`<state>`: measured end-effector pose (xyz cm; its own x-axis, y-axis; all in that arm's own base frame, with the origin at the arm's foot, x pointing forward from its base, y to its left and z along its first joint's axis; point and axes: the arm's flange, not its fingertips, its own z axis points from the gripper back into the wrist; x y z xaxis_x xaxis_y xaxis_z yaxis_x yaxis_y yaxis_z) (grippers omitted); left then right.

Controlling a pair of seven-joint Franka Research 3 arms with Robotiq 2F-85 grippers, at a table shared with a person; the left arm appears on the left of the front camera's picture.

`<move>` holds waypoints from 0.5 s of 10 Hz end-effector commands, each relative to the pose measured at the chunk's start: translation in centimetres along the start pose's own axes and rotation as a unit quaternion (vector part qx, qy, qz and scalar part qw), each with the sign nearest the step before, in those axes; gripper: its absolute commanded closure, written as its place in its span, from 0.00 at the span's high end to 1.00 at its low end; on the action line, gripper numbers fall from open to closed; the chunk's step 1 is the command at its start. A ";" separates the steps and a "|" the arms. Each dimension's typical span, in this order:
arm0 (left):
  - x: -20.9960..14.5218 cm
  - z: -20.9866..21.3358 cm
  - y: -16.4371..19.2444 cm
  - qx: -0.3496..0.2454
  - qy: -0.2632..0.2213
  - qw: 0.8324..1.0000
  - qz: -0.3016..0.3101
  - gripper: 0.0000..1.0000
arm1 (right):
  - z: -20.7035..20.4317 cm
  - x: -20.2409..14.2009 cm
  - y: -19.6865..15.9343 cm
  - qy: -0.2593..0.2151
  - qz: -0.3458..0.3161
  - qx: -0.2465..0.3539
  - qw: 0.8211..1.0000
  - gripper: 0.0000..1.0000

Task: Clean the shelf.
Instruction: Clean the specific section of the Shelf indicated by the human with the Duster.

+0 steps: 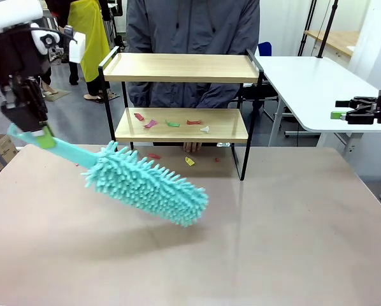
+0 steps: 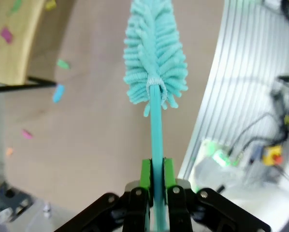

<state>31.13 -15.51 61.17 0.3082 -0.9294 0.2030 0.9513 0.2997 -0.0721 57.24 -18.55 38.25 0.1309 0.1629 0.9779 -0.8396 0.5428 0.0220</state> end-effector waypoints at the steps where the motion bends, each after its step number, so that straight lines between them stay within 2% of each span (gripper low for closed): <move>1: 1.6 -2.2 -2.9 0.002 -0.058 0.997 0.057 0.13 | -0.2 0.8 0.4 0.006 -0.006 -0.008 1.000 1.00; 5: 6.5 -8.0 -7.7 0.015 -0.089 0.980 0.177 0.13 | -0.2 0.8 0.4 0.006 -0.006 -0.008 1.000 1.00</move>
<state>26.42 -24.64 56.40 0.5619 -0.7712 0.2994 0.8253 0.5473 -0.1390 57.23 -18.58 38.26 0.1308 0.1628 0.9780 -0.8394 0.5431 0.0219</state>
